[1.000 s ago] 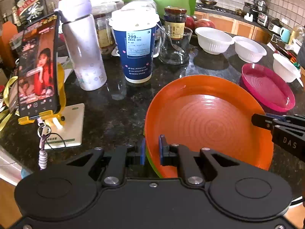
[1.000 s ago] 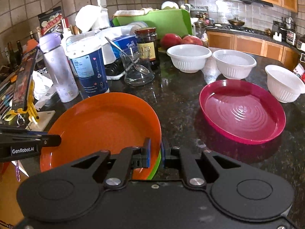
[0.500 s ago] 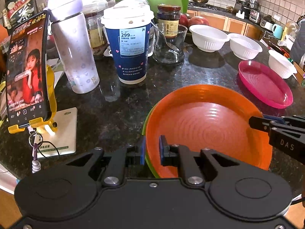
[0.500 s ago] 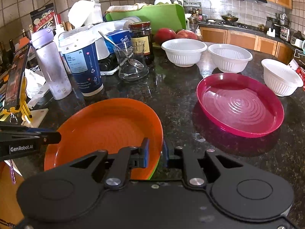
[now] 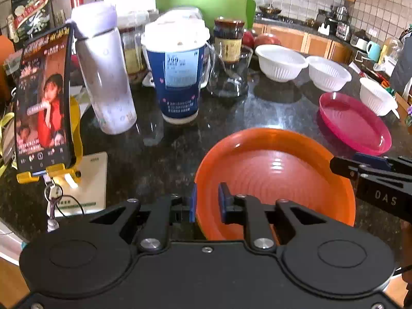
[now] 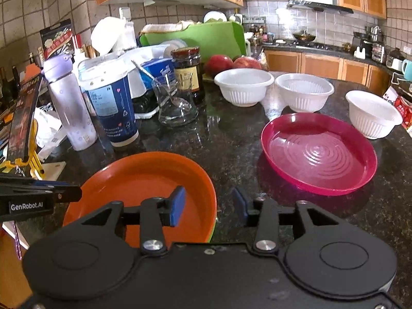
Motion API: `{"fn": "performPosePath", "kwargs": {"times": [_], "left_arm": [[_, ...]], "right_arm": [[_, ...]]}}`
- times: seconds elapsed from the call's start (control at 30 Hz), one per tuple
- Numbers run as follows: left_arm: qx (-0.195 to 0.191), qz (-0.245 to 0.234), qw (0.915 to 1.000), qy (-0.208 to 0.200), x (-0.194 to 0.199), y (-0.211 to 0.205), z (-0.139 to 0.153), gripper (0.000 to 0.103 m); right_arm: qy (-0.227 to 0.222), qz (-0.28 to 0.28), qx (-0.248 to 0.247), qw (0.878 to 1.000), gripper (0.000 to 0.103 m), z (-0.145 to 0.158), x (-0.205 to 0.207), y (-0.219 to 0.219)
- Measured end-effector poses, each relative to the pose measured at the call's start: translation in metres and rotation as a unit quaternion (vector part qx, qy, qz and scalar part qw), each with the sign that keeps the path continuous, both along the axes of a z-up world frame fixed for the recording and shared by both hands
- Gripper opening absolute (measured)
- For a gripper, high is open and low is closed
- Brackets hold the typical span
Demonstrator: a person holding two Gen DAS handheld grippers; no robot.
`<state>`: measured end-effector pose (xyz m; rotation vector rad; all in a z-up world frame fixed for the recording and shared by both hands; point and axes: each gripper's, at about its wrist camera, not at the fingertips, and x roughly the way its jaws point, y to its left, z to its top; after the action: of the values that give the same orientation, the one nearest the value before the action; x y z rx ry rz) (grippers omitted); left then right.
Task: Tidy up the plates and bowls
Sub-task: 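Move both open grippers to the magenta plate rim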
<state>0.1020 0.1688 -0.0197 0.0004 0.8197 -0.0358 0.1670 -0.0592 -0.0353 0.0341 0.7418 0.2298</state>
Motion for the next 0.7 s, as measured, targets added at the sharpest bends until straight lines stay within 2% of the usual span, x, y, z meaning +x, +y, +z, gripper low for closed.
{"fn": "performPosePath", "kwargs": {"times": [0.3, 0.53, 0.63, 0.7], "left_arm": [[0.013, -0.026, 0.9981, -0.054, -0.004, -0.013, 0.013, 0.028], [0.051, -0.036, 0.9945, -0.084, -0.006, -0.038, 0.018, 0.029], [0.045, -0.048, 0.9937, -0.090, -0.008, -0.049, 0.020, 0.047], [0.029, -0.045, 0.9950, -0.084, -0.007, -0.055, 0.022, 0.049]], "right_arm": [[-0.030, -0.048, -0.004, 0.998, 0.052, 0.003, -0.012, -0.013], [-0.091, -0.112, -0.035, 0.989, 0.060, 0.010, -0.031, -0.032], [-0.117, -0.133, -0.051, 0.983, 0.060, 0.014, -0.038, -0.045], [-0.125, -0.138, -0.052, 0.981, 0.060, 0.017, -0.041, -0.055]]}}
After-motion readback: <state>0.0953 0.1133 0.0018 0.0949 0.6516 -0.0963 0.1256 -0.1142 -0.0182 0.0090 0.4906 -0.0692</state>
